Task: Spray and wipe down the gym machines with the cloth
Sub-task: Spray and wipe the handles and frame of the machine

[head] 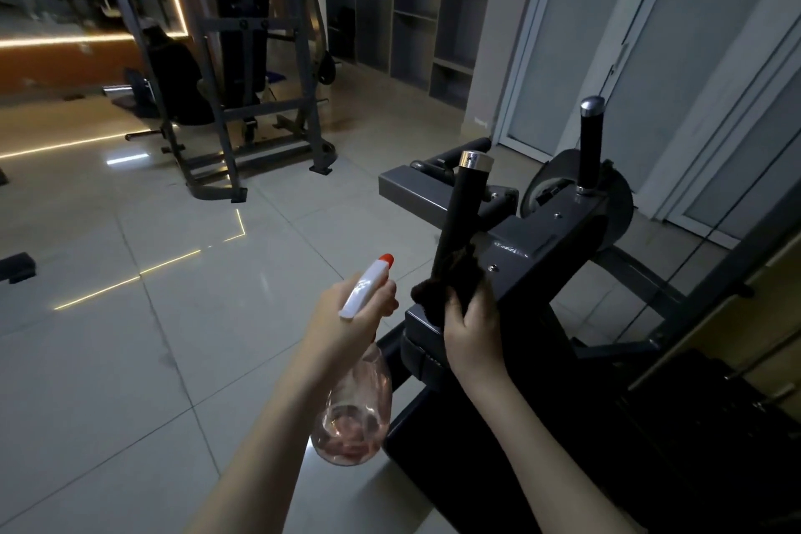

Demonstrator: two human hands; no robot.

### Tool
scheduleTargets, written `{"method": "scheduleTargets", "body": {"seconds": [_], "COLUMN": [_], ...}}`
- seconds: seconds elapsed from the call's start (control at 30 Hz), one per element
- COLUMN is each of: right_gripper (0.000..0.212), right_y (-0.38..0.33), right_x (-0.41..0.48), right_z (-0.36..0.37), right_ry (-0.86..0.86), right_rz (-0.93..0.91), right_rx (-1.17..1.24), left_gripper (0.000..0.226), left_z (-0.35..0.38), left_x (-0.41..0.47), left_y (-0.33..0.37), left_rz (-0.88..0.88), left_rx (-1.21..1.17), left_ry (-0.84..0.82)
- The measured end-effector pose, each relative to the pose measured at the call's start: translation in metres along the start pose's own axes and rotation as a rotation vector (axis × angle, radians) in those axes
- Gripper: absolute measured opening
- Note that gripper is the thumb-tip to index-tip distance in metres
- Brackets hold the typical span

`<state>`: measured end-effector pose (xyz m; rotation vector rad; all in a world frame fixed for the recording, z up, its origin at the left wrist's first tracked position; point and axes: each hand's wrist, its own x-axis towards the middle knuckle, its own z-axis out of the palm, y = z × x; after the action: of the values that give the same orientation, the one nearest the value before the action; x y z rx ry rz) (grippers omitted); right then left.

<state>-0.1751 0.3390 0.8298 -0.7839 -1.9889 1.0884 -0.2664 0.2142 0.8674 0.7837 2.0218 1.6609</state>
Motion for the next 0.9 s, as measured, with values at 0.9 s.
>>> {"method": "scheduleTargets", "body": {"seconds": [0.9], "right_gripper": [0.006], "right_y": [-0.003], "right_x": [0.031], "right_z": [0.007], "right_ry": [-0.059], "right_rz": [-0.970], "right_rx": [-0.963], "left_gripper": [0.022], "left_z": [-0.009], "left_x": [0.001], "left_y": [-0.018], "left_rz": [-0.042], "left_rx": [-0.004], "left_ry": [0.014]}}
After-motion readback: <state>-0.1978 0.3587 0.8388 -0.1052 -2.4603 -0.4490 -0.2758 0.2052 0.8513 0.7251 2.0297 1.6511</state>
